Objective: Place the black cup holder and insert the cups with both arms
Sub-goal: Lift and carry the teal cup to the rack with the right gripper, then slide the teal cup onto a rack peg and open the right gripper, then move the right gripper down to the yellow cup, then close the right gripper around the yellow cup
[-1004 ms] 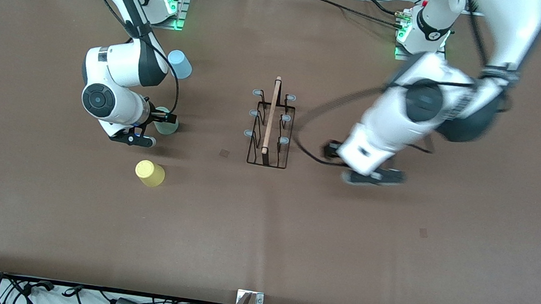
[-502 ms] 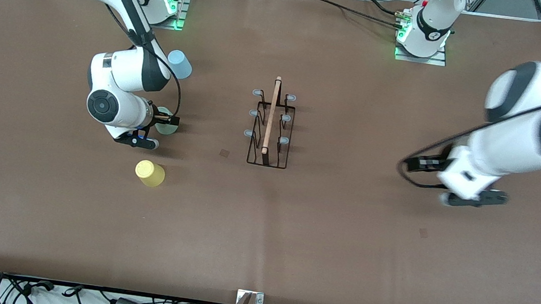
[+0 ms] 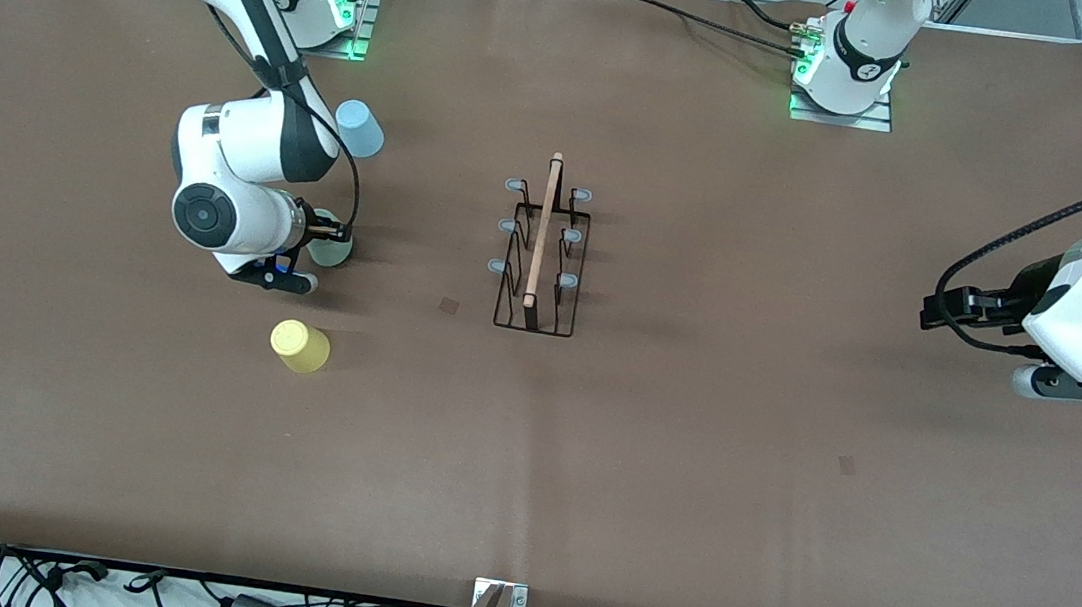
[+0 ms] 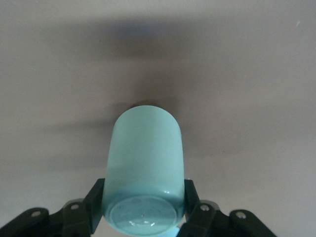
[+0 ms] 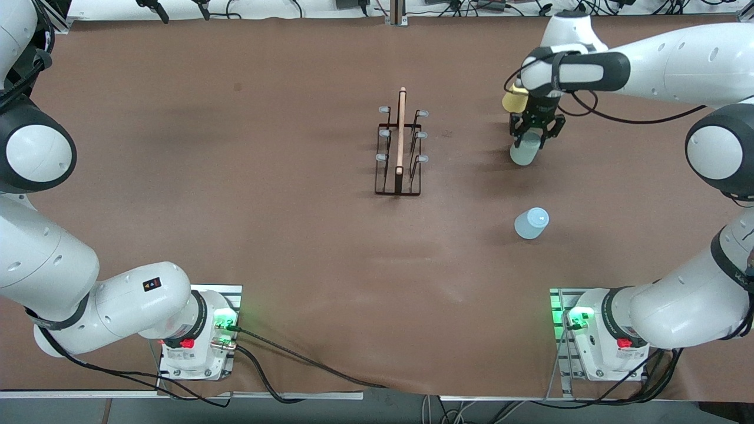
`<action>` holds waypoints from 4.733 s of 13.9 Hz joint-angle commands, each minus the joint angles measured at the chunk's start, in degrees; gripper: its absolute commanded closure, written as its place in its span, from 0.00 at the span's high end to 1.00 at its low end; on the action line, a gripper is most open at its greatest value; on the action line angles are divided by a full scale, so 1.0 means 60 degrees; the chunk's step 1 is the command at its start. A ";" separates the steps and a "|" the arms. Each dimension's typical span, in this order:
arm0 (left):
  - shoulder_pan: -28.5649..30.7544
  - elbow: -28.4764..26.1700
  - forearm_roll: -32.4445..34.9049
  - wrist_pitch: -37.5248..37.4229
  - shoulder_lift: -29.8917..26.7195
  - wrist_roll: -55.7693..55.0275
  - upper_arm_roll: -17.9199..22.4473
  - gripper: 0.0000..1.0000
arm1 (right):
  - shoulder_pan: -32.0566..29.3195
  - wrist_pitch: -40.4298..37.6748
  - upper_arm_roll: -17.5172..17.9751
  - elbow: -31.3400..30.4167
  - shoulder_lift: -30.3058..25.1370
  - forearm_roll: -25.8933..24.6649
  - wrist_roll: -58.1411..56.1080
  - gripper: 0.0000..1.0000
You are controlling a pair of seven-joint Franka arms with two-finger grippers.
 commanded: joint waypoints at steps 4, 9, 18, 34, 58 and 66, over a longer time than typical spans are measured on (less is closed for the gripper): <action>-0.0037 0.0164 0.0303 -0.0146 -0.0009 0.0418 0.0004 1.00 | 0.1034 -0.2495 0.0150 0.2863 -0.0118 0.1665 0.0278 0.24; -0.1014 -0.0989 -0.0133 0.0218 -0.1076 0.0623 0.2239 1.00 | 0.3187 -0.2379 0.0209 0.3536 -0.0162 0.2023 0.3013 0.24; -0.2395 -0.3132 -0.0957 0.1744 -0.2486 0.0916 0.4194 1.00 | 0.4069 -0.2145 0.0209 0.3582 0.0335 0.2023 0.3883 0.24; -0.2263 -0.2853 -0.1031 0.1935 -0.2295 0.0902 0.4209 1.00 | 0.4216 -0.1368 0.0194 0.3639 0.1361 0.2067 0.4698 1.00; -0.2248 -0.2853 -0.1074 0.1583 -0.2310 0.0960 0.4267 1.00 | 0.0305 0.0246 -0.1388 0.5632 0.3573 0.0514 -0.1169 1.00; -0.2248 -0.2853 -0.1074 0.1568 -0.2310 0.0960 0.4282 1.00 | 0.0348 -0.0328 -0.1373 0.5530 0.3660 0.0470 -0.1112 1.00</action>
